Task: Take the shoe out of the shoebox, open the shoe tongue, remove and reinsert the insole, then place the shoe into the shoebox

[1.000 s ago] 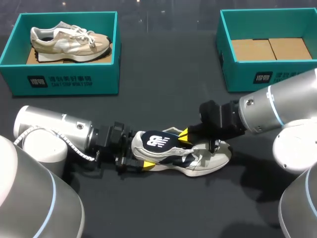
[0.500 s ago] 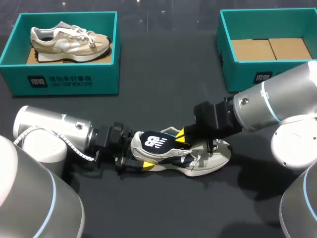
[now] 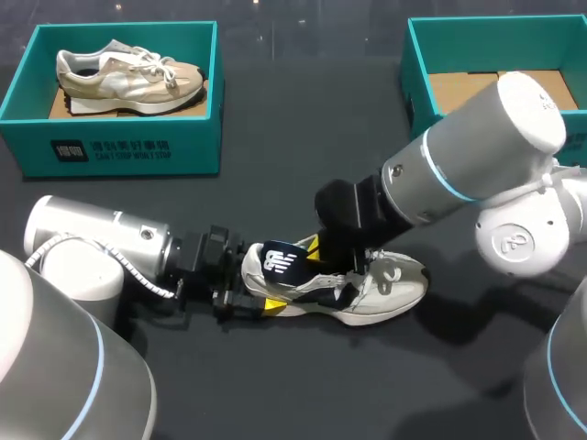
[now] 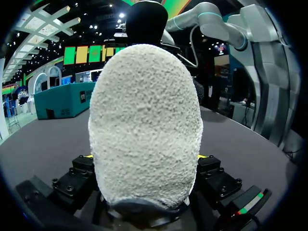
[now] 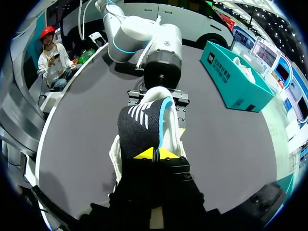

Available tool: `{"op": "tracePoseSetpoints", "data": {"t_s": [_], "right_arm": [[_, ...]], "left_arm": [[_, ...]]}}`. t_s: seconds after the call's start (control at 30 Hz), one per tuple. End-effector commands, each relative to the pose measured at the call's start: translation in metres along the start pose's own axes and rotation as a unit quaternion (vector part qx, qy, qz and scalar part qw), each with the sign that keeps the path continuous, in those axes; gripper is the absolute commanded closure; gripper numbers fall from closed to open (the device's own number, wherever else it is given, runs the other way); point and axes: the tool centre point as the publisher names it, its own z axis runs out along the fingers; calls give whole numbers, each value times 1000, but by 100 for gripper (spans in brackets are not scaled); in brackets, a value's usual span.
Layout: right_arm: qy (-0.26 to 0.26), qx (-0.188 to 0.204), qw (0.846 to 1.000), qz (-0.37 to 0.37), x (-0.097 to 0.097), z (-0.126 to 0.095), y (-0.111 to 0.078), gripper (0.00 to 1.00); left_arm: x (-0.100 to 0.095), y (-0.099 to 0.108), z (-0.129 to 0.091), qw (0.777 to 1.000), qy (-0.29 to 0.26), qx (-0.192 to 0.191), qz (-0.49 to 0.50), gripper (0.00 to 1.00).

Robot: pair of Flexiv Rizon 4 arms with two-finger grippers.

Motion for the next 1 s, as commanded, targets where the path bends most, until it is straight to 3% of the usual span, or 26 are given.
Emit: {"op": "tracePoseSetpoints", "data": {"t_s": [0.03,0.07,0.1,0.27,0.77,1.0], "right_arm": [[-2,72,997,8,0,1,5,82],[-3,74,997,11,0,1,3,72],[-4,76,997,13,0,1,1,69],[-9,89,996,27,0,-4,-5,63],[-5,137,990,45,-2,-21,-7,55],[30,128,991,39,-1,-29,-2,55]], "left_arm": [[0,1,3,1000,-1,-1,0,100],[0,1,3,1000,-1,-1,0,100],[0,1,3,1000,-1,-1,0,100],[0,1,3,1000,-1,-1,0,100],[0,1,3,1000,-1,-1,0,100],[0,1,3,1000,-1,-1,0,100]]}}
